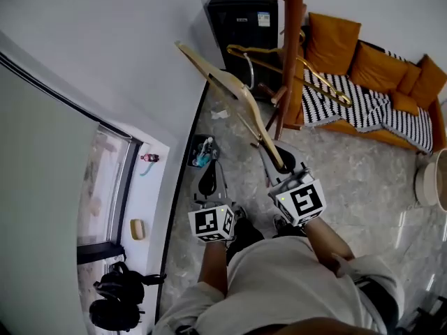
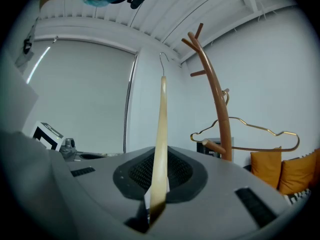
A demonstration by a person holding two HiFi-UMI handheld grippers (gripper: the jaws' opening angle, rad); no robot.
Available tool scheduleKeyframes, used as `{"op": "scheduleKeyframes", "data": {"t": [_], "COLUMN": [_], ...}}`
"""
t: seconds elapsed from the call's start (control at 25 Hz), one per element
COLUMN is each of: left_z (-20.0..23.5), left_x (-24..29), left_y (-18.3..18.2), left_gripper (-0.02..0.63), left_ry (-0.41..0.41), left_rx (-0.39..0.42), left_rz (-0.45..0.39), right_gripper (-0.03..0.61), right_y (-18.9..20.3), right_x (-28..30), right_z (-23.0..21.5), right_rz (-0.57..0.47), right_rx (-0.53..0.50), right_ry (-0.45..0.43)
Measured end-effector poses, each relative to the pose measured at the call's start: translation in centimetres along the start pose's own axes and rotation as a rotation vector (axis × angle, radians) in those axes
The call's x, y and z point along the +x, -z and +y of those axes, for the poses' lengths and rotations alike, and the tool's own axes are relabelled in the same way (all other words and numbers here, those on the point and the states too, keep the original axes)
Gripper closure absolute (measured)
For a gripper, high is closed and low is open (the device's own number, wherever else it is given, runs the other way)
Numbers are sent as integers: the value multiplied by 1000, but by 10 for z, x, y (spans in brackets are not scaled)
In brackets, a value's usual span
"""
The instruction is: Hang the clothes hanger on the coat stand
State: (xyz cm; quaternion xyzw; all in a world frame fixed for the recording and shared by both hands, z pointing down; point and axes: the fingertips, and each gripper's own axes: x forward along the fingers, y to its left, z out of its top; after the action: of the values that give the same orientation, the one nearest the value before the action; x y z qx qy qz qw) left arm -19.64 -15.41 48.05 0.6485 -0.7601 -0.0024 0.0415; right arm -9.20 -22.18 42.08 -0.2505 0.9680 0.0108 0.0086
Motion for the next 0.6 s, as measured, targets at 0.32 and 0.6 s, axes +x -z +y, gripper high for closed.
{"op": "scheduleKeyframes", "data": {"t": [0.32,0.6], "left_z": [36,25], "left_x": [67,103], "left_y": [-19,-38], "left_gripper": [604,604], "left_ry": [175,336], "left_rx": [-1,-18], "left_rz": [-32,-62], "right_gripper": [560,560], "right_y": [-13,-32], "right_x": [36,48], "right_z": [-7,-24], "right_rz": [-14,6], "right_rx": [5,-9], "right_ry": [165,293]}}
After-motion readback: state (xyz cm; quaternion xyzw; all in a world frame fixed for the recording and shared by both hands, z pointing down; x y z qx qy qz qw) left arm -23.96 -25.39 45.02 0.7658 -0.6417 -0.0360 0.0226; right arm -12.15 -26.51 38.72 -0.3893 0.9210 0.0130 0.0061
